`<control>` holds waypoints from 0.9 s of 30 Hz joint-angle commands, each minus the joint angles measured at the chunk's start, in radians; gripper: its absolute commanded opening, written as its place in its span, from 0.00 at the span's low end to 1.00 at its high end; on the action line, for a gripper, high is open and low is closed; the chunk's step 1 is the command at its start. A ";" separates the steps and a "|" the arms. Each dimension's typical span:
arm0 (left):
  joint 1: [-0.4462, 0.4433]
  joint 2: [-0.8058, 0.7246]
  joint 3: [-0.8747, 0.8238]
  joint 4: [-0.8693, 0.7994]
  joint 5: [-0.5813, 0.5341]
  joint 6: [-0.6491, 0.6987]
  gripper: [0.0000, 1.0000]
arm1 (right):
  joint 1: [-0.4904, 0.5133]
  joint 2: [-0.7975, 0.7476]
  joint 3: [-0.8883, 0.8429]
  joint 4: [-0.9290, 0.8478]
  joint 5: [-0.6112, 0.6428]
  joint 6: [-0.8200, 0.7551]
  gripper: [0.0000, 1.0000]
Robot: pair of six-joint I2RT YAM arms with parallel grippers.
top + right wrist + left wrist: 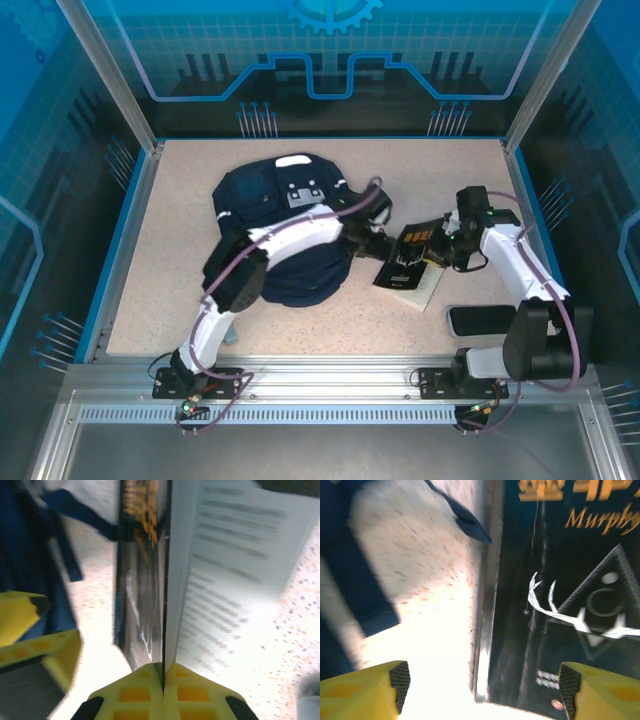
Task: Pack the student bag
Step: Pick up the book from the middle-right of the table, then pass the book.
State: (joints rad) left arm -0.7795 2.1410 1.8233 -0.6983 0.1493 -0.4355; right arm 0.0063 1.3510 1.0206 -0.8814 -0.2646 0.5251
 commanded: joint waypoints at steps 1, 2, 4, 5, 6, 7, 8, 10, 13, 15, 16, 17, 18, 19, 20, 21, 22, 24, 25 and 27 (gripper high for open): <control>0.099 -0.172 -0.050 0.050 0.160 -0.024 0.89 | 0.003 -0.063 0.081 0.011 -0.136 -0.040 0.00; 0.126 -0.195 -0.072 0.071 0.203 -0.039 0.91 | 0.004 -0.069 0.095 0.012 -0.169 -0.040 0.00; 0.183 -0.238 -0.124 0.109 0.294 -0.057 0.94 | 0.003 -0.080 0.128 0.026 -0.241 -0.037 0.00; 0.201 -0.253 -0.141 0.119 0.321 -0.059 0.95 | 0.003 -0.084 0.138 0.036 -0.277 -0.035 0.00; 0.218 -0.267 -0.160 0.127 0.348 -0.061 0.97 | 0.004 -0.087 0.150 0.049 -0.318 -0.034 0.00; 0.236 -0.278 -0.176 0.133 0.371 -0.066 0.97 | 0.003 -0.088 0.160 0.063 -0.356 -0.031 0.00; 0.250 -0.288 -0.188 0.137 0.389 -0.071 0.98 | 0.004 -0.089 0.167 0.073 -0.382 -0.029 0.00; 0.280 -0.307 -0.225 0.166 0.428 -0.100 0.99 | 0.009 -0.089 0.185 0.100 -0.458 -0.026 0.00; 0.313 -0.338 -0.289 0.255 0.511 -0.162 0.99 | 0.031 -0.086 0.202 0.139 -0.535 -0.027 0.00; 0.328 -0.353 -0.325 0.326 0.564 -0.208 0.99 | 0.055 -0.079 0.214 0.159 -0.565 -0.028 0.00; 0.334 -0.361 -0.346 0.364 0.583 -0.235 0.99 | 0.070 -0.073 0.221 0.166 -0.573 -0.028 0.00; 0.335 -0.365 -0.360 0.394 0.596 -0.251 0.99 | 0.083 -0.068 0.225 0.172 -0.575 -0.027 0.00; 0.339 -0.370 -0.373 0.420 0.613 -0.268 0.99 | 0.096 -0.061 0.232 0.180 -0.582 -0.028 0.00; 0.343 -0.372 -0.386 0.444 0.631 -0.286 0.99 | 0.109 -0.054 0.239 0.190 -0.592 -0.025 0.00; 0.349 -0.373 -0.396 0.466 0.644 -0.303 0.99 | 0.118 -0.049 0.243 0.198 -0.599 -0.022 0.00; 0.354 -0.376 -0.411 0.492 0.654 -0.325 0.99 | 0.126 -0.046 0.250 0.208 -0.609 -0.017 0.00; 0.359 -0.379 -0.426 0.514 0.661 -0.344 0.99 | 0.132 -0.042 0.254 0.223 -0.621 -0.012 0.00; 0.369 -0.384 -0.450 0.541 0.663 -0.378 0.99 | 0.141 -0.038 0.262 0.237 -0.635 -0.007 0.00; 0.375 -0.390 -0.465 0.577 0.672 -0.401 0.99 | 0.143 -0.034 0.267 0.236 -0.636 -0.004 0.00; 0.379 -0.400 -0.500 0.657 0.700 -0.447 0.99 | 0.143 -0.028 0.272 0.242 -0.640 0.007 0.00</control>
State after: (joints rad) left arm -0.4171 1.7813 1.3624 -0.1772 0.7727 -0.7830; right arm 0.1394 1.3201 1.2419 -0.7116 -0.8230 0.5232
